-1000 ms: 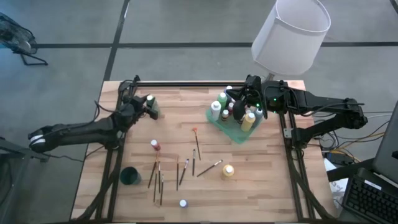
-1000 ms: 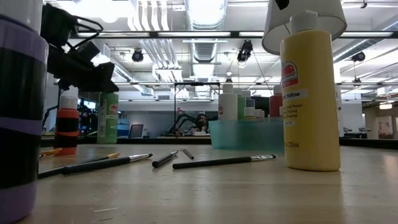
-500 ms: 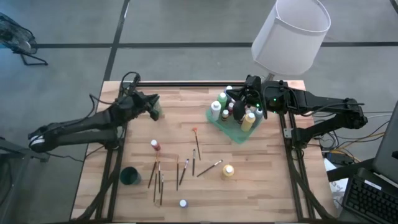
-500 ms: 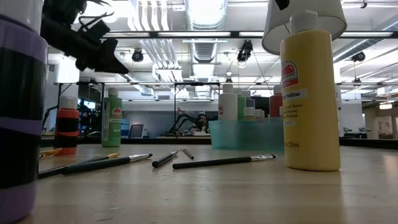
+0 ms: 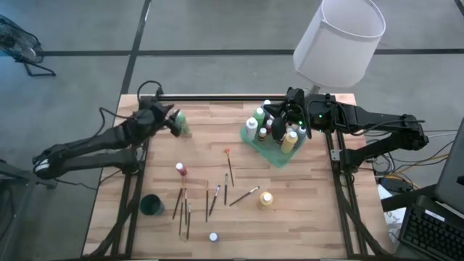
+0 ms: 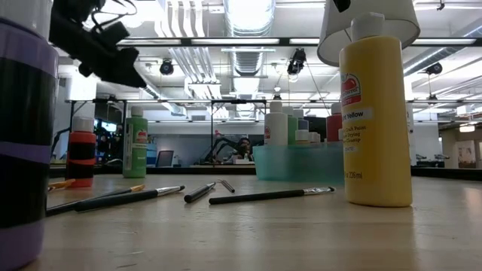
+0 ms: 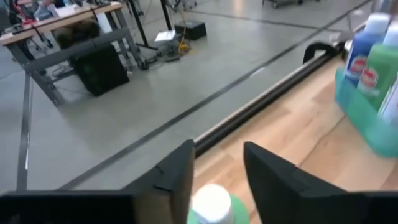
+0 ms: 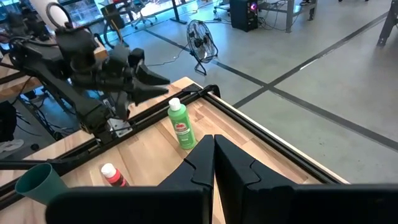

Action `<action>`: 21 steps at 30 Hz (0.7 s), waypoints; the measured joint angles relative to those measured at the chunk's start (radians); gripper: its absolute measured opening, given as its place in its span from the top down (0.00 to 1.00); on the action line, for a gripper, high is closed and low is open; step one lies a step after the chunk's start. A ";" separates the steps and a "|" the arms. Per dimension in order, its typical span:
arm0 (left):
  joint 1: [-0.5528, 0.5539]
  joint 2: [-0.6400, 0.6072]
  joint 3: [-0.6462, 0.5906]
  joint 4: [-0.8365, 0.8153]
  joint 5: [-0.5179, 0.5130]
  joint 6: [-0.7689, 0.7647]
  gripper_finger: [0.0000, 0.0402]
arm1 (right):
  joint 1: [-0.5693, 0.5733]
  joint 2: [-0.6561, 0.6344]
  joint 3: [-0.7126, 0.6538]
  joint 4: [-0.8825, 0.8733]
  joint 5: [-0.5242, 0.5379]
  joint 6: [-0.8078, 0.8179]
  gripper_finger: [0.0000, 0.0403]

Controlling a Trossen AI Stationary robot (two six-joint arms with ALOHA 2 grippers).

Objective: Pick & Place Paint Supplies
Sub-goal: Put the big green paint bottle into the green bin

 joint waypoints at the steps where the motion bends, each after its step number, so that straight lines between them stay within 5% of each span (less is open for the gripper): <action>1: 0.000 -0.001 -0.009 -0.001 0.000 -0.005 0.60 | 0.000 0.000 0.000 0.000 0.000 0.000 0.98; 9: 0.000 -0.003 -0.108 0.058 0.000 -0.045 0.45 | 0.000 0.000 0.000 0.001 0.000 0.000 0.98; 21: 0.000 -0.004 -0.306 0.416 -0.024 -0.079 0.42 | 0.000 0.000 0.000 0.002 0.001 0.000 0.98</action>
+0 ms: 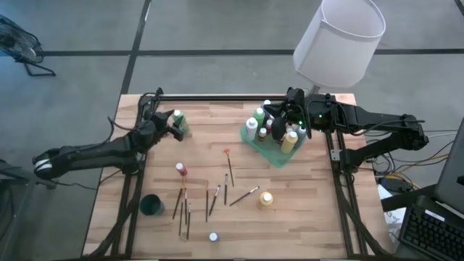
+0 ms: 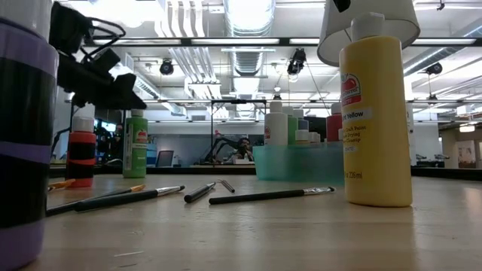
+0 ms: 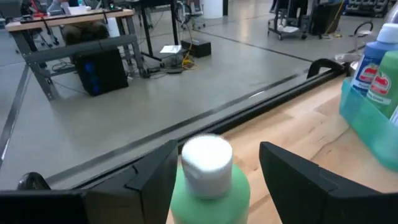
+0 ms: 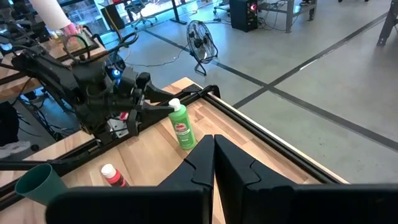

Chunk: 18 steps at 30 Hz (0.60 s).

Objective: Pick & Place Paint Supplies
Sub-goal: Put the big green paint bottle into the green bin

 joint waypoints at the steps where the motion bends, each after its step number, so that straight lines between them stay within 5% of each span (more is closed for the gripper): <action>1: 0.000 0.002 -0.018 0.025 0.000 0.000 0.42 | 0.000 0.000 0.000 0.000 0.000 0.000 0.98; 18: 0.013 0.059 -0.095 0.222 -0.036 0.006 0.42 | -0.001 0.000 0.000 0.002 0.007 0.000 0.98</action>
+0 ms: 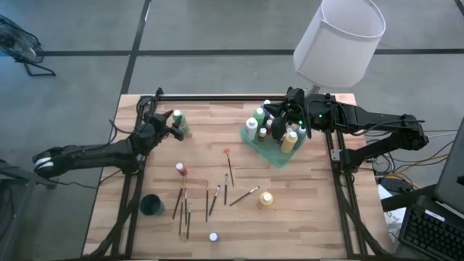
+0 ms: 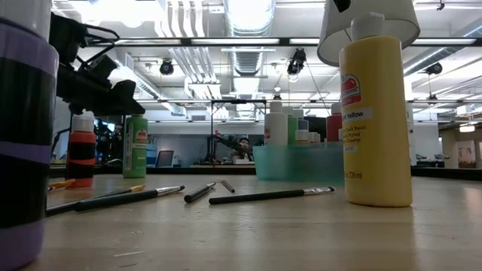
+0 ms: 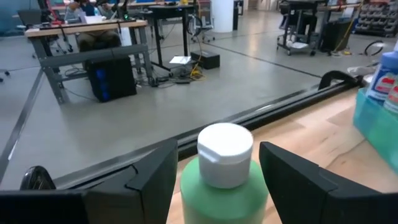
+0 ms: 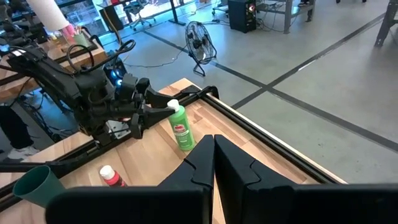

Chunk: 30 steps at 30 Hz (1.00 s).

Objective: Pick & Place Paint Supplies
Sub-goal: Put the big green paint bottle into the green bin

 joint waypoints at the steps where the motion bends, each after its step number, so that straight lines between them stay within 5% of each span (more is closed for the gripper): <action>1: 0.004 0.009 0.000 0.008 0.000 0.000 0.42 | 0.000 0.000 0.000 0.000 0.000 0.000 0.98; 14: 0.024 0.110 0.018 0.064 0.018 -0.001 0.43 | 0.000 0.000 0.000 0.001 0.003 0.000 0.98; 30: 0.024 0.119 0.027 0.064 0.022 0.024 0.69 | 0.001 0.000 0.000 0.001 0.003 0.009 0.98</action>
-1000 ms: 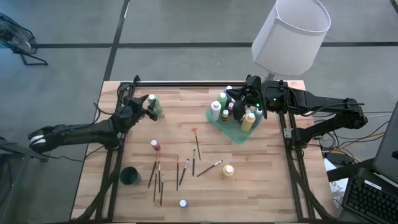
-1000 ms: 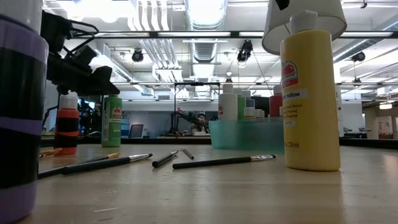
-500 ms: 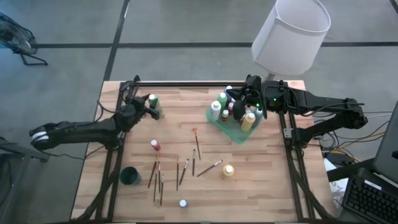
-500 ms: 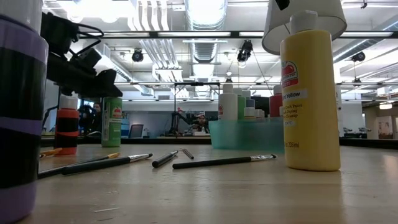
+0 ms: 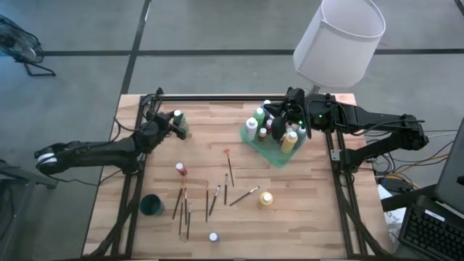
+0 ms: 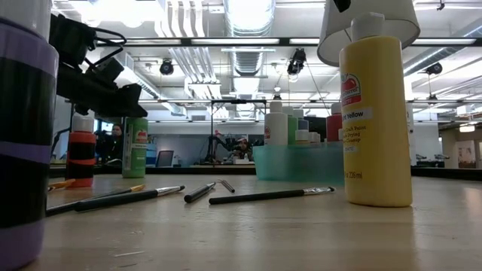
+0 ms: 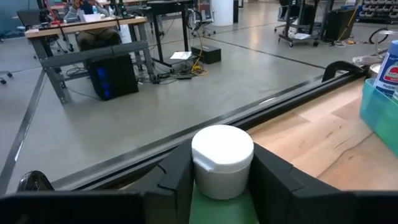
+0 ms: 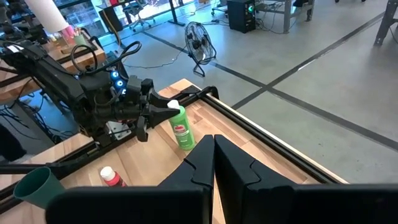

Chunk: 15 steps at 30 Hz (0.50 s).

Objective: Pick & Place Paint Supplies
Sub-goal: Put the big green paint bottle into the green bin

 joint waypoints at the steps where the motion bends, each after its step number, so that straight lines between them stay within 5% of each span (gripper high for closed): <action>1: 0.000 0.000 0.000 0.000 0.000 0.000 0.69 | 0.000 0.000 0.000 0.000 0.000 0.000 0.98; 15: 0.000 0.000 0.000 -0.001 0.011 0.004 0.69 | 0.000 0.000 0.000 0.000 0.000 0.000 0.98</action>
